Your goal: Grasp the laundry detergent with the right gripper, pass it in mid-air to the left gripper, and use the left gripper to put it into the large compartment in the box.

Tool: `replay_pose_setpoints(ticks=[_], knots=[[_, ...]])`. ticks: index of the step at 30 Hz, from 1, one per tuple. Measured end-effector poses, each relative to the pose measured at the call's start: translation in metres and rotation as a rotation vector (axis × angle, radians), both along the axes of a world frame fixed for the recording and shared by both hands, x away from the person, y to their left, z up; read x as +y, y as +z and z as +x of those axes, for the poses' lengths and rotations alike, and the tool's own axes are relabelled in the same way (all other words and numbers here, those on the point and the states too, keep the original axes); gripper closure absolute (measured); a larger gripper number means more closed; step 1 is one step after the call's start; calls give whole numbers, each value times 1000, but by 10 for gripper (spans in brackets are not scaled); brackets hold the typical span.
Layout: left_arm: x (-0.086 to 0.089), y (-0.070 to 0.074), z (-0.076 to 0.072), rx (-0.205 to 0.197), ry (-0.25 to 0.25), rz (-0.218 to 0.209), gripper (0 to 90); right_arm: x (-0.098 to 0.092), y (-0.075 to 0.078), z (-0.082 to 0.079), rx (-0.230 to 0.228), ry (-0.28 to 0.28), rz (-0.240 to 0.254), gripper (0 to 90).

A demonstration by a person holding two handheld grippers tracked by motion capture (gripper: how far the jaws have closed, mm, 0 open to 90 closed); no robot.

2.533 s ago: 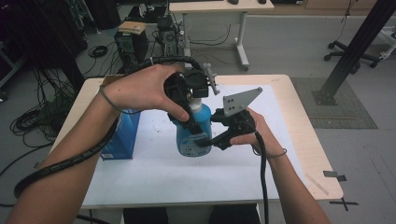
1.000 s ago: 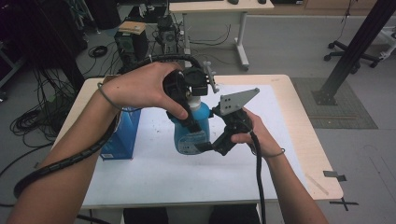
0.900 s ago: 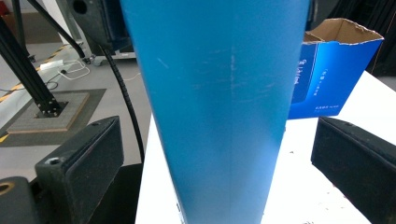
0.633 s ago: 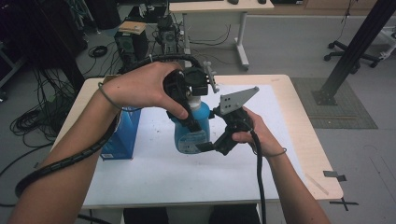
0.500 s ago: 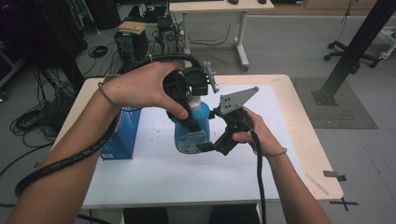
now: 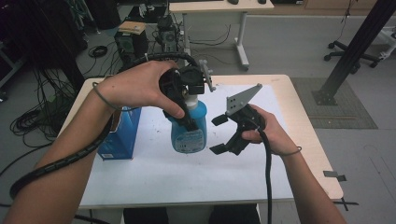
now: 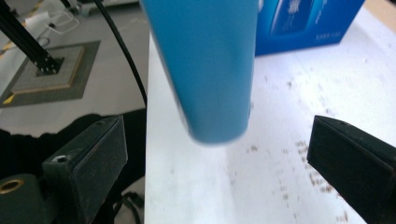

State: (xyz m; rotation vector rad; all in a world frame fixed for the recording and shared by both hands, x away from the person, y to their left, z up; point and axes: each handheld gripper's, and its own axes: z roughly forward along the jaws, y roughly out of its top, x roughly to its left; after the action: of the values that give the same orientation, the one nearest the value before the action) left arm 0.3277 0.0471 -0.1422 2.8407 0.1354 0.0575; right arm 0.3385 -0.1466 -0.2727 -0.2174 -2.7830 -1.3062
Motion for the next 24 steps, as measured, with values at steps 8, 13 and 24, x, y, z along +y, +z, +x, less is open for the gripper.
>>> replay_pose_setpoints(ticks=[8,13,24], knots=[[2,1,-1,-3,0,10,377,-21,-2,2,1,-41,-119,49],[3,2,-1,-5,1,6,377,-32,-6,2,8,-59,-191,60],[2,3,0,-6,1,13,378,-52,-14,3,30,-90,-319,67]])
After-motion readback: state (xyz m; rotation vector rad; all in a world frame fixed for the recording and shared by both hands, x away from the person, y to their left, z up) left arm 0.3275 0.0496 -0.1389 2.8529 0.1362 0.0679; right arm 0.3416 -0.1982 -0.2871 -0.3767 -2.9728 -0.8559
